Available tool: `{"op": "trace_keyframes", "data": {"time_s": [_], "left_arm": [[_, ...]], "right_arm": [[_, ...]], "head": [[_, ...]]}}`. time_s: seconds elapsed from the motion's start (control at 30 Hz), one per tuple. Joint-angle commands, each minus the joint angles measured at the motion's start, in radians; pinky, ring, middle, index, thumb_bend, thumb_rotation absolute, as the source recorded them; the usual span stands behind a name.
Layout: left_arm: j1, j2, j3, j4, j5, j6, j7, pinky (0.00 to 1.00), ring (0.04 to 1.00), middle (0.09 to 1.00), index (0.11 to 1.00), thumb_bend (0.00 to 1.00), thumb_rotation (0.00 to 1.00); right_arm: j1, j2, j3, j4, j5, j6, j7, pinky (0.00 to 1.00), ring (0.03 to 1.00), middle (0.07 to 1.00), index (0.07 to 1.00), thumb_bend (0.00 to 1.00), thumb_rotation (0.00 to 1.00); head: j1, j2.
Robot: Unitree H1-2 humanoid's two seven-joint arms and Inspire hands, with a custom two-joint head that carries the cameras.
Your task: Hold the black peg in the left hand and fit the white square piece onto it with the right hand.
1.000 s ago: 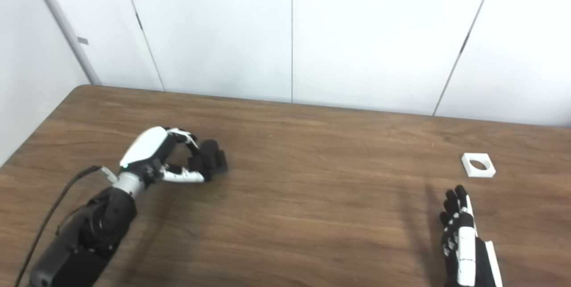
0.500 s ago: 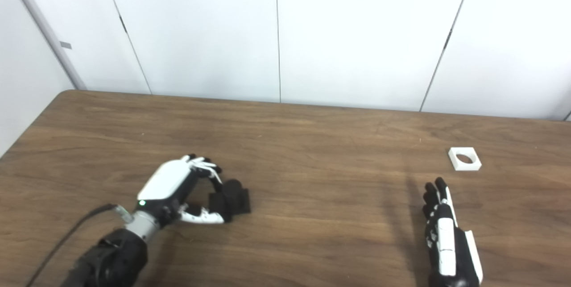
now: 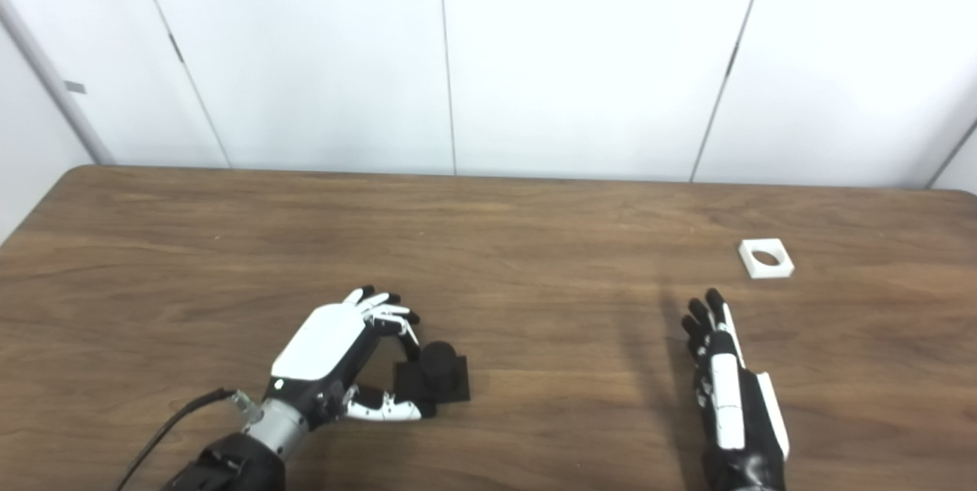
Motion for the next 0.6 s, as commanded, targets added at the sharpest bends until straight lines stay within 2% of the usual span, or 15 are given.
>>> {"op": "trace_keyframes", "data": {"time_s": [0.0, 0.17, 0.37, 0.47, 0.57], "left_arm": [[0.000, -0.004, -0.021, -0.019, 0.025, -0.026, -0.016, 1.00, 0.909, 0.790, 0.487, 0.52, 0.06], [0.007, -0.017, -0.046, -0.016, 0.042, -0.023, -0.032, 1.00, 0.918, 0.794, 0.487, 0.52, 0.06], [0.017, -0.030, -0.059, 0.007, 0.048, -0.044, -0.017, 1.00, 0.908, 0.792, 0.487, 0.52, 0.06], [0.021, -0.033, -0.059, 0.004, 0.050, -0.043, -0.029, 1.00, 0.909, 0.793, 0.487, 0.52, 0.06], [0.023, -0.032, -0.059, 0.004, 0.050, -0.045, -0.040, 1.00, 0.912, 0.797, 0.487, 0.52, 0.06]], "right_arm": [[0.012, 0.028, 0.006, -0.046, -0.006, -0.006, -0.007, 1.00, 0.942, 0.945, 0.985, 0.54, 1.00], [0.013, 0.030, 0.007, -0.061, -0.008, 0.012, -0.018, 1.00, 0.938, 0.936, 0.973, 0.53, 1.00], [0.006, 0.027, -0.003, -0.066, -0.002, 0.013, -0.029, 1.00, 0.935, 0.938, 0.950, 0.50, 0.98], [0.001, 0.010, -0.002, -0.074, -0.033, 0.018, -0.034, 0.99, 0.927, 0.931, 0.930, 0.47, 0.90], [-0.014, -0.007, -0.010, -0.106, -0.092, 0.065, -0.051, 0.96, 0.913, 0.899, 0.861, 0.49, 0.66]], "head": [[-0.010, 0.006], [-0.018, 0.012], [-0.028, 0.023], [-0.040, 0.029], [-0.058, 0.032]]}}
